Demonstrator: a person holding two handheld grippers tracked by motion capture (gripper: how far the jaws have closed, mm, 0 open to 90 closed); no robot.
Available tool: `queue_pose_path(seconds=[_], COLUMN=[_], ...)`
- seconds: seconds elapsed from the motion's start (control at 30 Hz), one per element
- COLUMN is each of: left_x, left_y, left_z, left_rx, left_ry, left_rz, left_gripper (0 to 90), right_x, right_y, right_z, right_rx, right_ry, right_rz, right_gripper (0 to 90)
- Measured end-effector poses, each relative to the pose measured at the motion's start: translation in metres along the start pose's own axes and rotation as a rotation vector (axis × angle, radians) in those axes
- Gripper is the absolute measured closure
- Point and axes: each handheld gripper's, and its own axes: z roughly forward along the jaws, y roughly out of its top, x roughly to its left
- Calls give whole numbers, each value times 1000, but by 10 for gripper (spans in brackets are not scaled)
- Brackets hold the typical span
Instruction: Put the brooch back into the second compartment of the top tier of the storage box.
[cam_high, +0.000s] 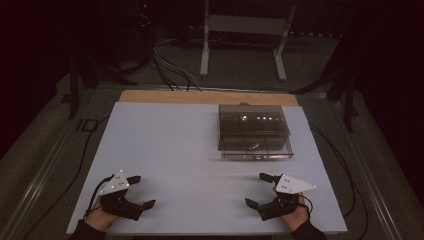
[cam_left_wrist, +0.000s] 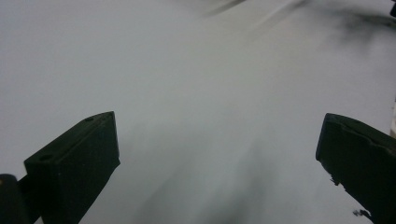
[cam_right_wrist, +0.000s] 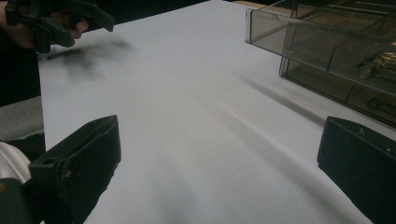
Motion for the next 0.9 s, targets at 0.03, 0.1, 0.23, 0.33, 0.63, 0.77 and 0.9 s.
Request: queue_pose_path(seconds=[0.03,0.1,0.23,0.33,0.63,0.77,0.9], left_x=[0,1,1,3,6,6,6], left_y=[-2,-6,-13,-19,-21,-21,-21], left_z=[-2,-6,-14,-20,-20,-18,-18], left_rx=[2,2,0,-4,-11,0,-6], left_ry=[7,16,33,46,54,60,58], left_rz=[-2,-4,-23,-42,-52,-45,-49], left_gripper=[5,5,5,5,5,5,5], right_x=[0,0,0,0,0,-1,-1], right_y=[0,0,0,0,0,0,0], right_z=[0,0,-1,-1,0,1,1], right_rx=[0,-1,-2,-2,4,6,8], right_ry=[0,-1,-2,-2,0,0,3], right_rz=[-2,-6,-1,-3,0,2,-2], right_gripper=[0,0,0,0,0,0,0])
